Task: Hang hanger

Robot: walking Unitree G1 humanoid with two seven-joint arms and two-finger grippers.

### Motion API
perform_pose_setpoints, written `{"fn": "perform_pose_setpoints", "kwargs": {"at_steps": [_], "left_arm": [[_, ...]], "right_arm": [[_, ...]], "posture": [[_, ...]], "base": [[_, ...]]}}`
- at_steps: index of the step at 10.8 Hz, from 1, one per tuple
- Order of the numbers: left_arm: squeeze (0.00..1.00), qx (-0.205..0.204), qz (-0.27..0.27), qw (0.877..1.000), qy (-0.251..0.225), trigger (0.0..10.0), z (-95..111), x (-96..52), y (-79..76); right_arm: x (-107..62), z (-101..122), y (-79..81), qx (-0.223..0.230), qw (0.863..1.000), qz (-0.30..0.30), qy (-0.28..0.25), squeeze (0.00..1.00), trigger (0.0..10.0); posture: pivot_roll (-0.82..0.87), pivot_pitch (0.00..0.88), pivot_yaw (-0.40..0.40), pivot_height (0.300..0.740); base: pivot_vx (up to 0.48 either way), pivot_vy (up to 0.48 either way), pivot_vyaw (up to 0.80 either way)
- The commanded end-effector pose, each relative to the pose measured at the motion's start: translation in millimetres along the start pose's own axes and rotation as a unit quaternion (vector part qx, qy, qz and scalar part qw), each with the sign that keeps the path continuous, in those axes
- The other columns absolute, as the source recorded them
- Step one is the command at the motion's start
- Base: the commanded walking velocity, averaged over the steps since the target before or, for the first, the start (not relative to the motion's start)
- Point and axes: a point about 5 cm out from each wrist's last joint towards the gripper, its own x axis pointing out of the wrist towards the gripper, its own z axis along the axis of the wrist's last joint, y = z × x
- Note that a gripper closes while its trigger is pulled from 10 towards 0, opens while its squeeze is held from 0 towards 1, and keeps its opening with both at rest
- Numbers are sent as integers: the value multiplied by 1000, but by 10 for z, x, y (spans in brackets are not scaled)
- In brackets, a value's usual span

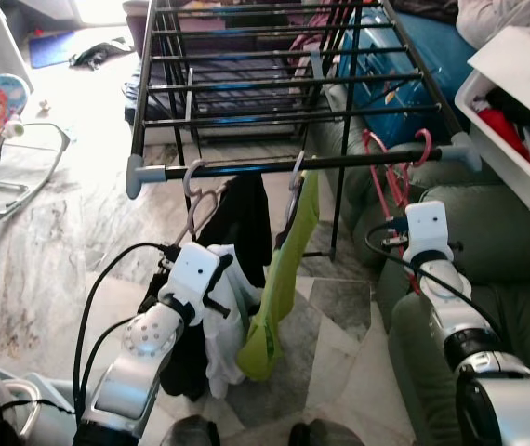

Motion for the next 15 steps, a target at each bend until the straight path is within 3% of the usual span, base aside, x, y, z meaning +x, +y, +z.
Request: {"fn": "perform_pose_setpoints", "kwargs": {"at_steps": [1,4,7,8,9,11,15], "left_arm": [[0,9,-2,1000,-16,10000,85,0,2],[0,9,2,1000,-17,10000,85,-3,22],[0,-4,11,1000,-27,10000,75,4,-22],[0,-6,13,999,-37,10000,110,24,-20],[0,-3,11,999,-41,10000,131,39,-16],[0,0,11,999,-43,10000,130,49,-35],[0,3,10,999,-47,10000,131,76,-76]], "right_arm": [[18,109,14,3,999,-1,-33,0,0],[-75,74,64,1,999,2,-54,0,0],[-410,-55,186,22,996,-14,-82,0,0],[-498,-96,246,19,997,-6,-78,0,9529],[-563,-128,306,20,997,1,-72,0,10000],[-622,-138,363,29,998,7,-61,0,10000],[-572,-90,384,29,998,14,-52,0,10000]], "posture": [[-1,23,11,740],[-1,22,11,740],[-10,0,-15,740],[-13,0,-17,740],[-18,0,-15,740],[-24,0,-17,740],[-23,0,-24,740]], "base": [[0,0,0],[0,0,0],[0,0,0],[0,0,0],[0,0,0],[0,0,0],[-154,0,0]]}}
